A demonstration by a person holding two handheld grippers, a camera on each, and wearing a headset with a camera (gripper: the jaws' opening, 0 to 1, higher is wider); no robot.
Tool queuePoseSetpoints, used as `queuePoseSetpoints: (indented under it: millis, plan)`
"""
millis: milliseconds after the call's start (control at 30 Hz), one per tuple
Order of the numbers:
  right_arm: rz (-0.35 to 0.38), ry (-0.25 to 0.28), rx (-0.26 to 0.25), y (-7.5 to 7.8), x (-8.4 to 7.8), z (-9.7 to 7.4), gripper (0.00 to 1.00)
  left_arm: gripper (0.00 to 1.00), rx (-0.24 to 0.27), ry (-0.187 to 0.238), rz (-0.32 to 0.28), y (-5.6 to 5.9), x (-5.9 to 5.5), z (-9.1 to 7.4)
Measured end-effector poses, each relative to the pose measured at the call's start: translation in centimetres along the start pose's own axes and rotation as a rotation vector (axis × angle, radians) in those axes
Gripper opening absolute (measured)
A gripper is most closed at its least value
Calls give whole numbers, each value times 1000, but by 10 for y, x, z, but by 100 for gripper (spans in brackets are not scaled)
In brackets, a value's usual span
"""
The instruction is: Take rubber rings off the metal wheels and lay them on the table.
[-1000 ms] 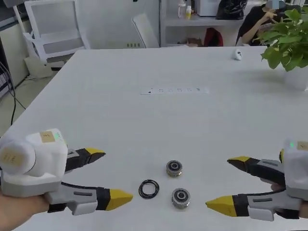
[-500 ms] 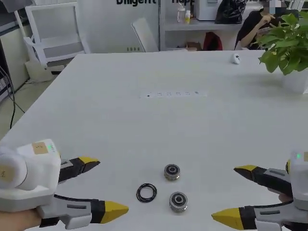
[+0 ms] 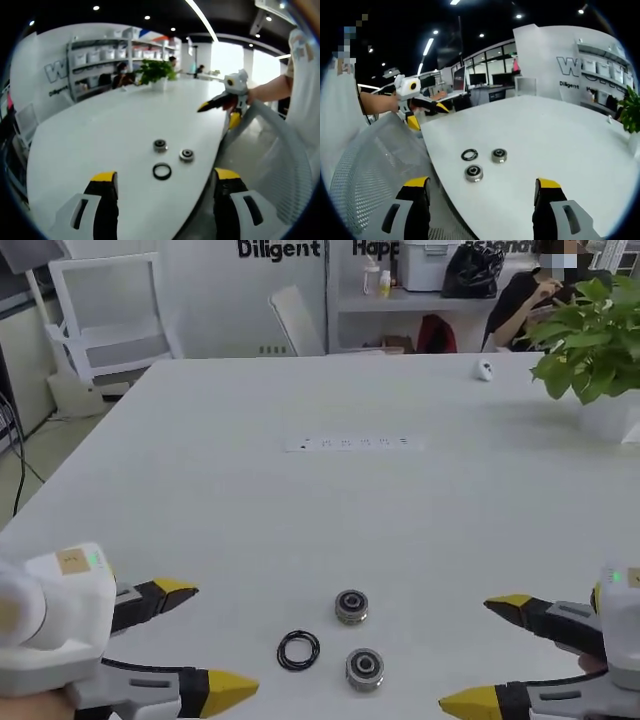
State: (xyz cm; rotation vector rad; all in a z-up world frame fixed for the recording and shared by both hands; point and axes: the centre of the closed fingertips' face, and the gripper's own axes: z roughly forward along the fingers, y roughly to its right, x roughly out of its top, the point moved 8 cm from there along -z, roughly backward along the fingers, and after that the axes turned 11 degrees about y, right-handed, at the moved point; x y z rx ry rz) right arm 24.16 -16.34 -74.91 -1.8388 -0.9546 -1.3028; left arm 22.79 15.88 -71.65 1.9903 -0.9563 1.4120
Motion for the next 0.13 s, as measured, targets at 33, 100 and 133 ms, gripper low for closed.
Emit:
queuePoseSetpoints:
  millis: [33,100,133]
  plan:
    - [2,-2,0,0,0,0,85,78,0,-1,0,0,0,0]
    - [2,-4,-1,0,-1,0,85,78,-2,-3,0,0,-1,0]
    - [2,-5,-1,0,-1,0,85,78,-3,-5,0,1,-1,0]
